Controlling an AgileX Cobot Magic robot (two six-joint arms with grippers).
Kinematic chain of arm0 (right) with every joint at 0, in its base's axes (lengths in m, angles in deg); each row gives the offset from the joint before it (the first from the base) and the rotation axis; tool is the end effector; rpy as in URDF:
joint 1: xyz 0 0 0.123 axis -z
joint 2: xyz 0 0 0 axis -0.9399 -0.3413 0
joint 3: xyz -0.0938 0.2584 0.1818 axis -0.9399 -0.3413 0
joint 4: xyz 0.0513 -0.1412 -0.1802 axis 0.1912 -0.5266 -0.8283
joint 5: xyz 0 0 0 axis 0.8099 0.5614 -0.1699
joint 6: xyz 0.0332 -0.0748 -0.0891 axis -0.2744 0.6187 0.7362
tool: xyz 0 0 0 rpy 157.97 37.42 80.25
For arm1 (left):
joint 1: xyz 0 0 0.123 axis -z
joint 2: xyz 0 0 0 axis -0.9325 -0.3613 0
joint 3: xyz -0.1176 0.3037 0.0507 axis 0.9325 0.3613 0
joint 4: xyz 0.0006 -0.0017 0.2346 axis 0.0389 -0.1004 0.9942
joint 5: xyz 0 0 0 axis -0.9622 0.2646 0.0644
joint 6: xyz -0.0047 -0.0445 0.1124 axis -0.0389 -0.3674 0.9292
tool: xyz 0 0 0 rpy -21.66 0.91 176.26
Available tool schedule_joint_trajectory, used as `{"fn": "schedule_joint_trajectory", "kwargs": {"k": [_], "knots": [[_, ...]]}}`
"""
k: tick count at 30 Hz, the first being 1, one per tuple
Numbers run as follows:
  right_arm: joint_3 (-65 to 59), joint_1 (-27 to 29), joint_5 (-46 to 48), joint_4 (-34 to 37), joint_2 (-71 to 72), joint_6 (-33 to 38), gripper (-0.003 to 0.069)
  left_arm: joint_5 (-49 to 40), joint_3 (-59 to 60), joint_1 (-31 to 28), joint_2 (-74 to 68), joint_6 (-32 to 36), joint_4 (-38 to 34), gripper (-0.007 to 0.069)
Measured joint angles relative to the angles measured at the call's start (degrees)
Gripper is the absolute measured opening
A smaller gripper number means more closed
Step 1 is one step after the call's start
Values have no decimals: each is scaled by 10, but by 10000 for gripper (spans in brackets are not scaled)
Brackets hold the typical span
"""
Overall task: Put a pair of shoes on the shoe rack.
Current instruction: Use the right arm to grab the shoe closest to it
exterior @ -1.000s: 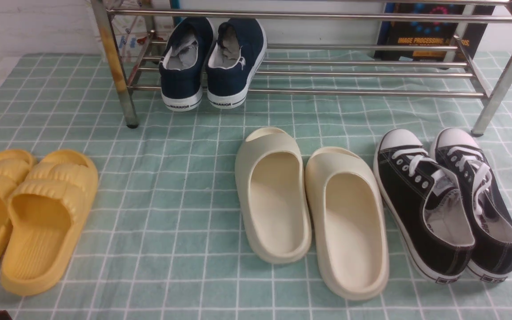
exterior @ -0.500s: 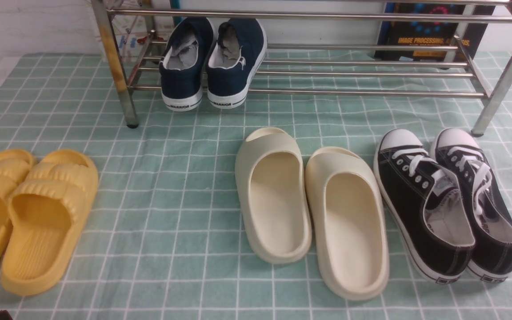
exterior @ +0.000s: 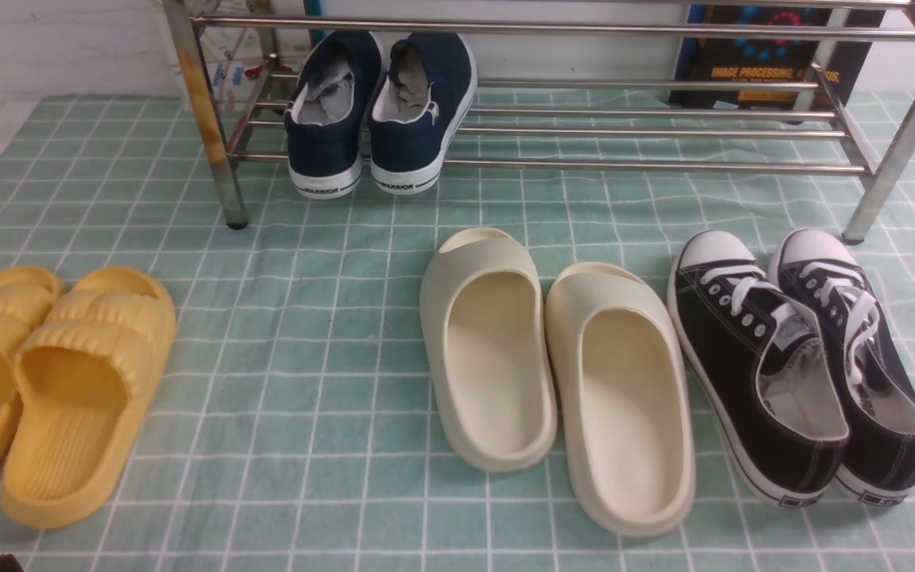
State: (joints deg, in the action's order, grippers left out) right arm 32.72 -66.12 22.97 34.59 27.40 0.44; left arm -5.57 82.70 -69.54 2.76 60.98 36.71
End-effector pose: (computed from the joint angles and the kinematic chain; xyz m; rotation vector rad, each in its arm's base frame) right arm 0.0230 0.0071 0.1788 0.8564 1.5727 0.7322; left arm 0.0185 0.0003 0.1595 -0.2833 1.8698 -0.1886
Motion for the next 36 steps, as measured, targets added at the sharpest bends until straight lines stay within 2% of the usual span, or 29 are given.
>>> {"fn": "schedule_joint_trajectory", "kwargs": {"k": [5,8,10,11,12,13,15,20,21,23,30,33,35,36], "knots": [[3,0,-13,-12,0,21,239,0,0,0,0,0,0,40],[43,0,-4,-27,-1,84,218,0,0,0,0,0,0,43],[83,0,11,-44,-9,120,184,0,0,0,0,0,0,43],[127,0,42,-69,-33,161,127,0,0,0,0,0,0,46],[147,0,52,-76,-41,170,111,0,0,0,0,0,0,46],[204,0,98,-111,-80,207,41,0,0,0,0,0,0,46],[270,0,161,-140,-132,243,0,0,0,0,0,0,0,47],[426,-1,364,-193,-294,347,-5,0,0,0,0,0,0,52],[431,-3,371,-193,-306,350,-5,0,0,0,0,0,0,52],[480,-30,438,-194,-378,375,-5,0,0,0,0,0,0,55],[540,-150,470,-193,-536,388,8,0,0,0,0,0,0,61],[560,-188,470,-192,-588,389,38,0,0,0,0,0,0,64],[585,-227,470,-192,-648,389,124,0,0,0,0,0,0,69],[587,-227,470,-192,-648,389,124,0,0,0,0,0,0,69]]}}
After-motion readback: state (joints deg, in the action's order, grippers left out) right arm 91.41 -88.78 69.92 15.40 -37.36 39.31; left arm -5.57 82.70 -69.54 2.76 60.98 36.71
